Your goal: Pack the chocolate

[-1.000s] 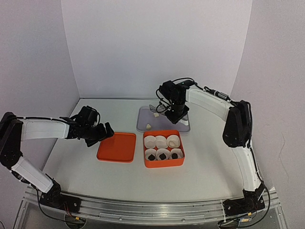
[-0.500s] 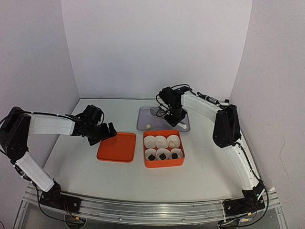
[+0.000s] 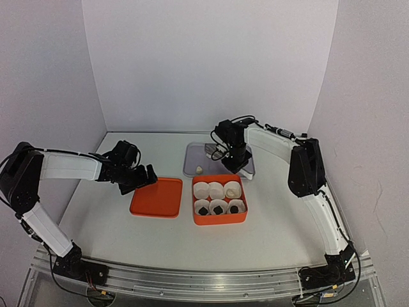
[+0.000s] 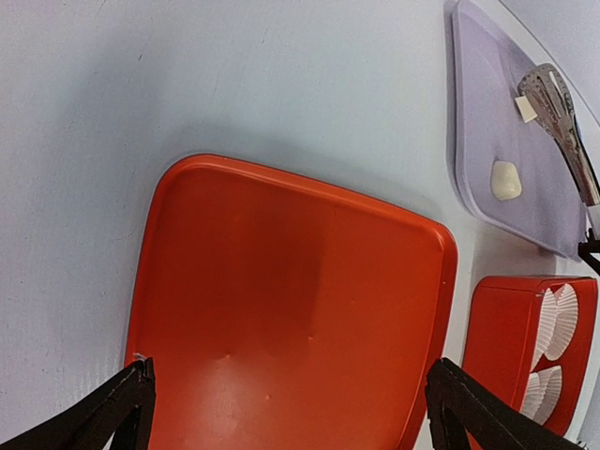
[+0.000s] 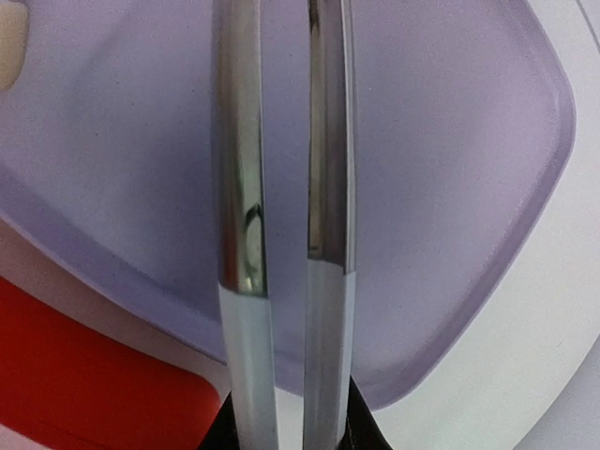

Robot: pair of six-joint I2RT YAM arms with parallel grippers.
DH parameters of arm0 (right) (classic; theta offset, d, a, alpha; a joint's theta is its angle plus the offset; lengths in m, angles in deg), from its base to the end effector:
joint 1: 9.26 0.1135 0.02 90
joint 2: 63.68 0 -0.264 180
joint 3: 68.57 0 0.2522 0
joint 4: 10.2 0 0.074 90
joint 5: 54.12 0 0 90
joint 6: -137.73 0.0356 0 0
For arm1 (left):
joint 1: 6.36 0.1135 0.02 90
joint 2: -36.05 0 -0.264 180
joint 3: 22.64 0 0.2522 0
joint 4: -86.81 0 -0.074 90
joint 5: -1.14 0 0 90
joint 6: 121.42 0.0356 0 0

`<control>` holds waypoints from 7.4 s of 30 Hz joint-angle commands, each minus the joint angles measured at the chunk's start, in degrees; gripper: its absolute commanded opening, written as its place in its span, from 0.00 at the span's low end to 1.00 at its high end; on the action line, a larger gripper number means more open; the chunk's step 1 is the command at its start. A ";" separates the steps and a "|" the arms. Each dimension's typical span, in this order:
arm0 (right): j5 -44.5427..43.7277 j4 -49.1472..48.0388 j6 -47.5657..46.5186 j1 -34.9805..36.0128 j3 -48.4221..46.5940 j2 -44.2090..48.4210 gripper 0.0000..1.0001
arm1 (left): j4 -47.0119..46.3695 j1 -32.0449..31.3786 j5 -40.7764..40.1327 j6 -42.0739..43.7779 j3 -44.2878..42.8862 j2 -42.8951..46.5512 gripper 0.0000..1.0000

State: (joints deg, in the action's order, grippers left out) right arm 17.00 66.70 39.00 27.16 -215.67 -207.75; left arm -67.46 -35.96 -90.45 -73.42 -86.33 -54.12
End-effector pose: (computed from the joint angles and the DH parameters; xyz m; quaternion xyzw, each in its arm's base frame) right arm 0.4217 0.2968 0.1783 -0.3537 0.9107 -0.1246 0.1732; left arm 0.2732 -0.1541 0.1784 -0.1066 0.9400 -0.1788 0.2703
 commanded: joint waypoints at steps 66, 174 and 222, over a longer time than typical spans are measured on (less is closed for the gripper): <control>6.98 1.65 8.29 13.63 41.55 42.68 0.32 | -4.74 0.25 5.74 -2.91 -1.02 -0.10 1.00; -8.34 -15.18 -20.06 14.98 50.07 45.67 0.06 | -6.12 0.25 3.15 1.72 -3.11 -0.49 1.00; -4.28 -15.43 -7.24 15.95 50.33 36.89 0.17 | 8.20 0.39 -10.65 -11.95 2.36 1.80 1.00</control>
State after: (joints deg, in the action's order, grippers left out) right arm 12.40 52.25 30.41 42.70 -162.95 -169.79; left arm -59.77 -35.92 -99.63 -84.43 -84.98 -52.00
